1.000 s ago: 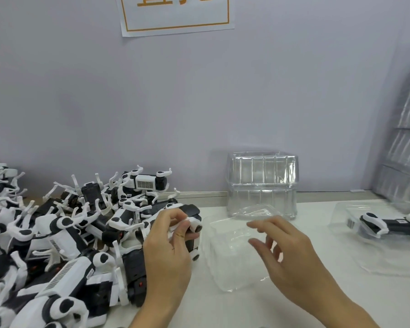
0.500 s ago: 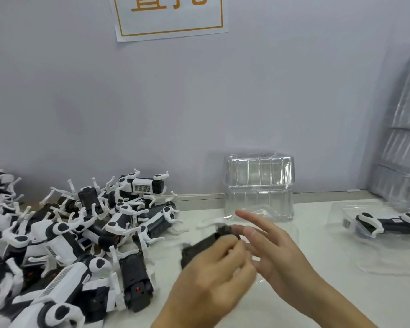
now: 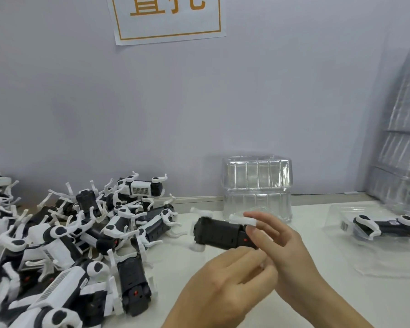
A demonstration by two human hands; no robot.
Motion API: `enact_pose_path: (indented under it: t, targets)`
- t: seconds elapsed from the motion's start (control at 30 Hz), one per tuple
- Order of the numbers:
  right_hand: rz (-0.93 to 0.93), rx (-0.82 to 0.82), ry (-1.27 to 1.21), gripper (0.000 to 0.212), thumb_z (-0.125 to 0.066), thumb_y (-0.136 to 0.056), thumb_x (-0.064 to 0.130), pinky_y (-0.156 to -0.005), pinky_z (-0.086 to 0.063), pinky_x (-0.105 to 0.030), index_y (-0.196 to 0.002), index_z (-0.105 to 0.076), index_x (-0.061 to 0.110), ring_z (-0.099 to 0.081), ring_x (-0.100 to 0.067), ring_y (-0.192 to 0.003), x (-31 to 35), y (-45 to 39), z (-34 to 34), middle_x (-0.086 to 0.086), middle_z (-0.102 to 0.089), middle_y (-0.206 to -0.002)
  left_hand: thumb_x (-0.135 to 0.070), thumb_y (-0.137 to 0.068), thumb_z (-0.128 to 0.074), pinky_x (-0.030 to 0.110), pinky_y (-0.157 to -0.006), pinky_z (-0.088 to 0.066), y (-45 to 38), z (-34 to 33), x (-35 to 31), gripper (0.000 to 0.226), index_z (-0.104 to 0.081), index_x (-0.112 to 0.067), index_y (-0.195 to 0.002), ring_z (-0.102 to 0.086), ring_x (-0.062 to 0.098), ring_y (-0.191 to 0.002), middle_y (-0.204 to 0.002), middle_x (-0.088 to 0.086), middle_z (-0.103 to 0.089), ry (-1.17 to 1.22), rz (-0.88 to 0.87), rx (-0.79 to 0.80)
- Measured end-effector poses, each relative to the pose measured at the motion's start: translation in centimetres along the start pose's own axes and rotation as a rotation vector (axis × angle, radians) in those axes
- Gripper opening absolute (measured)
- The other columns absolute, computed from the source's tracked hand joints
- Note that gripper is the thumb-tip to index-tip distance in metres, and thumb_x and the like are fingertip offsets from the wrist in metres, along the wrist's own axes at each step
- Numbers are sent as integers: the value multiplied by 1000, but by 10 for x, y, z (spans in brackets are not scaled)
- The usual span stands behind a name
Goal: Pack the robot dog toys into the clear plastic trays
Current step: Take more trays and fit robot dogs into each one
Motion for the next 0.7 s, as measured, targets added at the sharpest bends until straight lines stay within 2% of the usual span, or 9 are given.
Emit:
enact_pose_path:
  t: [0.13, 0.23, 0.3, 0.37, 0.43, 0.5, 0.57, 0.63, 0.7]
  targets:
    - [115, -207, -32, 17, -67, -86, 17, -65, -59, -30, -98, -77, 25, -73, -22, -84, 9, -3, 24, -6, -73, -102, -17, -90, -65, 32, -95, -47, 10, 13, 22, 23, -56, -17, -112, -59, 23, -112, -125, 7, -62, 21, 177, -134]
    - [126, -263, -103, 19, -64, -88, 17, -72, -61, -36, -95, -77, 29, -74, -21, -91, 9, -4, 34, 0, -73, -101, -37, -87, -63, 27, -103, -37, 27, 30, 62, 35, -50, -27, -119, -48, 15, -124, -128, -4, -52, 86, 546, -322]
    - [118, -243, -83, 16, -65, -86, 18, -76, -61, -44, -94, -76, 27, -73, -26, -96, 7, -3, 32, -1, -73, -101, -48, -84, -68, 16, -96, -41, 48, 22, 92, 44, -45, -40, -121, -54, 7, -117, -127, -14, -50, 348, 887, -370]
    - [129, -199, 3, 16, -63, -91, 14, -79, -60, -55, -98, -72, 25, -72, -32, -98, 4, 0, 23, -3, -72, -104, -47, -77, -79, 25, -89, -53, 65, -8, 106, 63, -44, -40, -128, -65, 11, -107, -127, -12, -58, 795, 1136, -345]
    - [165, -100, 129, 14, -64, -90, 22, -79, -60, -53, -101, -69, 29, -72, -30, -97, 4, 5, 5, -4, -71, -108, -31, -73, -82, 36, -79, -59, 70, -28, 108, 68, -48, -21, -131, -72, 27, -98, -117, 5, -69, 1047, 1192, -336]
    - [190, -20, 190, 18, -67, -85, 25, -78, -61, -38, -101, -68, 32, -72, -25, -97, 4, 8, -8, -2, -69, -109, -19, -78, -83, 36, -72, -60, 68, -29, 109, 55, -52, -9, -122, -72, 35, -95, -102, 15, -74, 1092, 1172, -375]
    - [196, 34, 258, 28, -68, -89, 10, -79, -59, -27, -101, -68, 36, -72, -21, -98, 6, 8, -13, 5, -67, -105, -11, -74, -81, 35, -73, -60, 70, -27, 112, 56, -54, -9, -123, -72, 34, -97, -102, 17, -74, 1127, 1175, -422]
    - [166, 95, 331, 53, -61, -86, -12, -80, -55, -23, -108, -67, 35, -70, -18, -101, 6, 7, -16, 8, -66, -105, -6, -71, -76, 32, -74, -60, 70, -21, 116, 58, -55, -13, -125, -73, 30, -96, -104, 14, -74, 1109, 1171, -439]
    - [120, 176, 375, 63, -52, -72, -7, -80, -54, -22, -120, -63, 32, -68, -15, -105, 8, 5, -20, 8, -65, -113, 6, -76, -75, 24, -73, -58, 64, -12, 120, 53, -61, -23, -118, -73, 22, -94, -102, 3, -75, 981, 1145, -417]
Point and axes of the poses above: each hand's wrist, its own y-axis away from the middle knuckle, its own z-axis out of the back of the hand, x = y × z, the point moved 9 cm from there along -y, towards the middle knuckle
